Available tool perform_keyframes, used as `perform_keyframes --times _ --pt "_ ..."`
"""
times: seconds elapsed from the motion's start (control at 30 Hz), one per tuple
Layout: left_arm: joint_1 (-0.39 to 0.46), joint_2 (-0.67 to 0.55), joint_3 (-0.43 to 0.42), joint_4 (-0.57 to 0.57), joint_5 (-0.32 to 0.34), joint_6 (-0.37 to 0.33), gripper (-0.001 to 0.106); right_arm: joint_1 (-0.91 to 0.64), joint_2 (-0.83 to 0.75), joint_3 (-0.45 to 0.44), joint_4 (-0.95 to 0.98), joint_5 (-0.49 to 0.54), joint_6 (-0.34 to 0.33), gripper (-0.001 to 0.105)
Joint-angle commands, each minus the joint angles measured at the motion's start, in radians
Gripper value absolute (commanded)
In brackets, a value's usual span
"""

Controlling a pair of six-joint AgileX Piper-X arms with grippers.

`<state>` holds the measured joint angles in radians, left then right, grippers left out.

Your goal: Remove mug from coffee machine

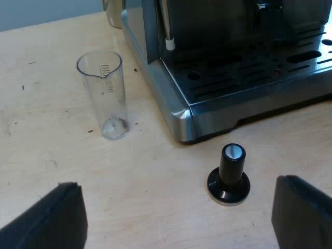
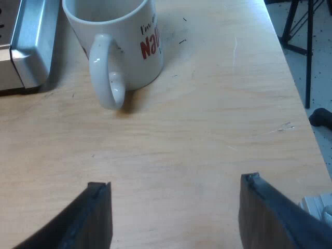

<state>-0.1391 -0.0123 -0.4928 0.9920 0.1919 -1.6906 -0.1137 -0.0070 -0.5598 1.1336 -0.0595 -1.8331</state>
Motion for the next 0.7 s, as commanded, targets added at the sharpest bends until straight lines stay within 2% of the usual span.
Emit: perform_keyframes --times 0.03,0.7 --pt "0.002 -0.041 -0.002 -0.010 -0.009 -0.003 0.079 0.001 -0.045 -0.006 -0.008 -0.004 -0.002 0.055" --pt "0.002 -0.041 -0.002 -0.010 0.006 -0.003 0.079 0.001 -0.045 -0.006 -0.008 -0.004 -0.002 0.055"
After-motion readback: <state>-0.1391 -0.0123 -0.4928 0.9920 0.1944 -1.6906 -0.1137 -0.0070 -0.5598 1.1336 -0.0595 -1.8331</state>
